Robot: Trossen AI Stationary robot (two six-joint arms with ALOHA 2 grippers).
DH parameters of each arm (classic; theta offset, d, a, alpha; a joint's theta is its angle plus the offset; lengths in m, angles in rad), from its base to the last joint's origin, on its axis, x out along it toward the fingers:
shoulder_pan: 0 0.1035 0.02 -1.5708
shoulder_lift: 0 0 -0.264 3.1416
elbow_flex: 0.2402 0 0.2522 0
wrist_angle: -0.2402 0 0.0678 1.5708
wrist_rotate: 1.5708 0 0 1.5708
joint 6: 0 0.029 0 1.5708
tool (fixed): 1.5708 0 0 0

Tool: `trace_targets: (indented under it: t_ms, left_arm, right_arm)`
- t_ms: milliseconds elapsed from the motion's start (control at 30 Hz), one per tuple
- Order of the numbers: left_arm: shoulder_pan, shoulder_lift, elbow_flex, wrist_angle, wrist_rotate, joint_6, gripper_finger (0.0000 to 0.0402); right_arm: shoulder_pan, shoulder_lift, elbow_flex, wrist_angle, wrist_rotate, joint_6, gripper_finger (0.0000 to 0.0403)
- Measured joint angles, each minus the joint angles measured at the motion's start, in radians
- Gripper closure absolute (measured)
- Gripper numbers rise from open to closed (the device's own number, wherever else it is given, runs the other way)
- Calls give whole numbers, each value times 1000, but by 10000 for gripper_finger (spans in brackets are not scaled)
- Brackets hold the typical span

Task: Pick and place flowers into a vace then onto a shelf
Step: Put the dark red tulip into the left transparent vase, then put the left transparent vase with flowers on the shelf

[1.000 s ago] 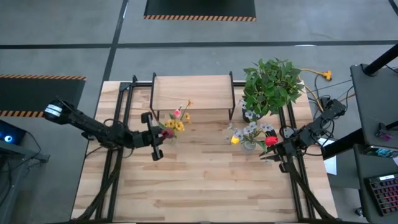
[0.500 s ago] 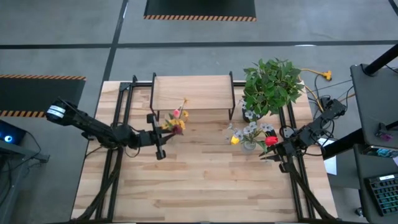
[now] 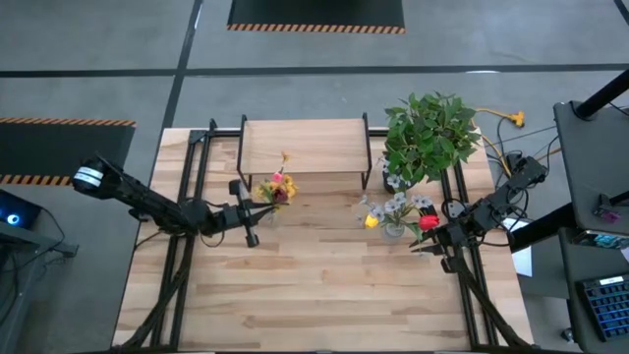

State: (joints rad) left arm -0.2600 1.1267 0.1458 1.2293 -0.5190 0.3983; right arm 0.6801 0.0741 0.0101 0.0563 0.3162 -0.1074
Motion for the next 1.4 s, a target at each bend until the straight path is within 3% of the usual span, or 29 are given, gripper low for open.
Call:
trace_targets:
  t_ms: [200, 333, 400, 733, 933, 1100, 1300, 1400]
  left_arm:
    - [1, 0, -36, -2, -19, -55, 401]
    - [4, 0, -29, 0, -157, -151, 375]
    - [4, 0, -29, -13, -195, -155, 347]
    - [-1, -3, -28, -15, -193, -189, 163]
    - [-3, -4, -28, -30, -192, -267, 89]
    - [-4, -4, -28, -41, -190, -270, 62]
    - [-47, -43, -28, -53, -190, -273, 59]
    - [-69, -87, -28, -140, -190, -290, 59]
  right_arm:
    - [0, 0, 0, 0, 0, 0, 360]
    - [0, 0, 0, 0, 0, 0, 360]
    - [0, 0, 0, 0, 0, 0, 360]
    - [0, 0, 0, 0, 0, 3, 360]
    - [0, 0, 0, 0, 0, 3, 360]
    - [0, 0, 0, 0, 0, 3, 360]
    - [0, 0, 0, 0, 0, 3, 360]
    - [0, 0, 0, 0, 0, 3, 360]
